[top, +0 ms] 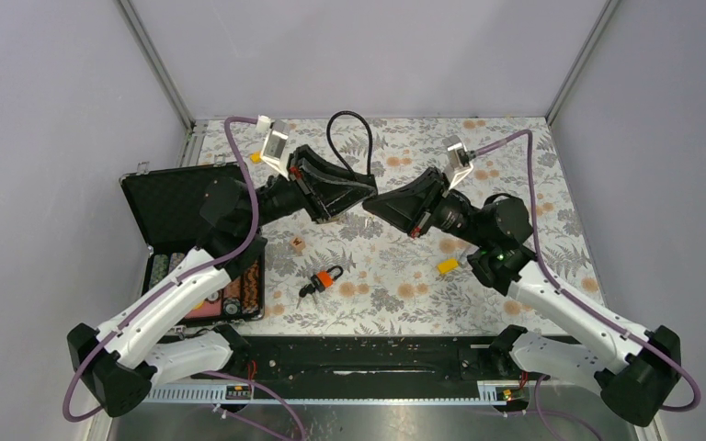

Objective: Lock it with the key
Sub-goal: Lock the lock.

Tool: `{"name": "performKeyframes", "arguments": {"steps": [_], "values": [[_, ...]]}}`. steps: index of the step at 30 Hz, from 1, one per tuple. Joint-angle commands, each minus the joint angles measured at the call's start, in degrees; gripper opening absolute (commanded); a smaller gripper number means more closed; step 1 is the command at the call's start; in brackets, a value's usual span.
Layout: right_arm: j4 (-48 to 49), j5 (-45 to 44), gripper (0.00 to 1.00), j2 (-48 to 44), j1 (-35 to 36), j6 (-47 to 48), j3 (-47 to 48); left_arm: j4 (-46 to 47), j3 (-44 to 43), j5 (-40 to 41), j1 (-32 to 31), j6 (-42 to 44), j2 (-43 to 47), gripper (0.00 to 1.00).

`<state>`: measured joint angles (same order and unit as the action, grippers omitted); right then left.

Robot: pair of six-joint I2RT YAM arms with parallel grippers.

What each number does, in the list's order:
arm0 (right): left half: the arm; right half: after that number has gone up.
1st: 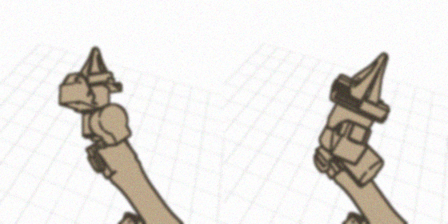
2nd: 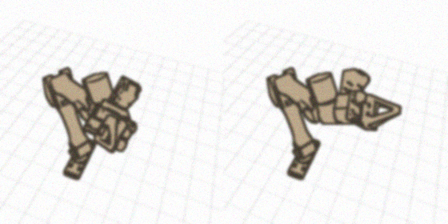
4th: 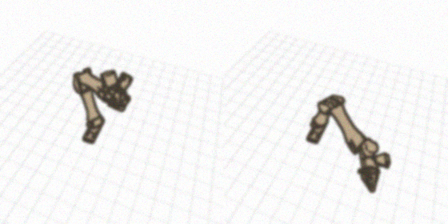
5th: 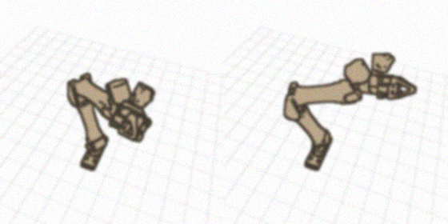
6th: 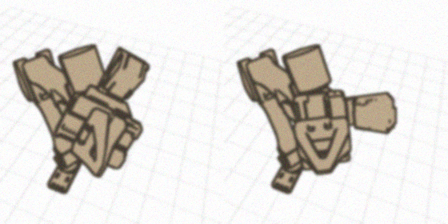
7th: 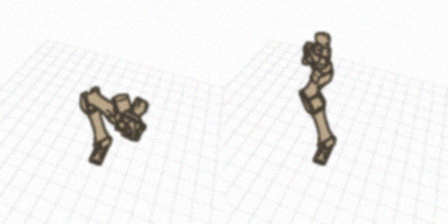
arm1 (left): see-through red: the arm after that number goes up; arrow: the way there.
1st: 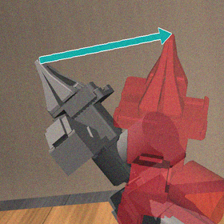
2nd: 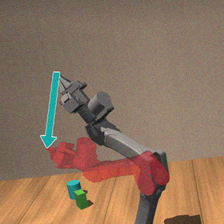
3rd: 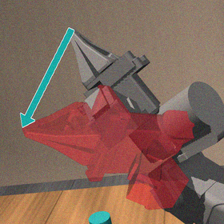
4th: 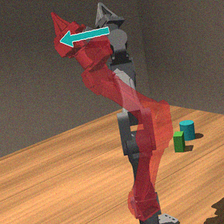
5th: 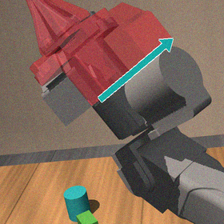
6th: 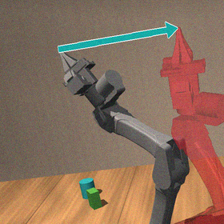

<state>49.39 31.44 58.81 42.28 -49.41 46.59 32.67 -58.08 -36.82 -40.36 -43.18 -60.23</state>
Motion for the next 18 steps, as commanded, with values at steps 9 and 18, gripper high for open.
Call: {"name": "performKeyframes", "arguments": {"steps": [9, 18], "values": [[-39.3, -19.43, 0.0, -0.53, 0.68, 28.61, 7.54, -20.18, -6.32, 14.52, -0.5, 9.09, 0.66, 0.0], [-55.27, 1.3, 0.0, -0.8, 0.44, 41.38, 10.64, -25.01, -6.15, 20.2, -0.36, 14.09, 3.54, 0.0]]}}
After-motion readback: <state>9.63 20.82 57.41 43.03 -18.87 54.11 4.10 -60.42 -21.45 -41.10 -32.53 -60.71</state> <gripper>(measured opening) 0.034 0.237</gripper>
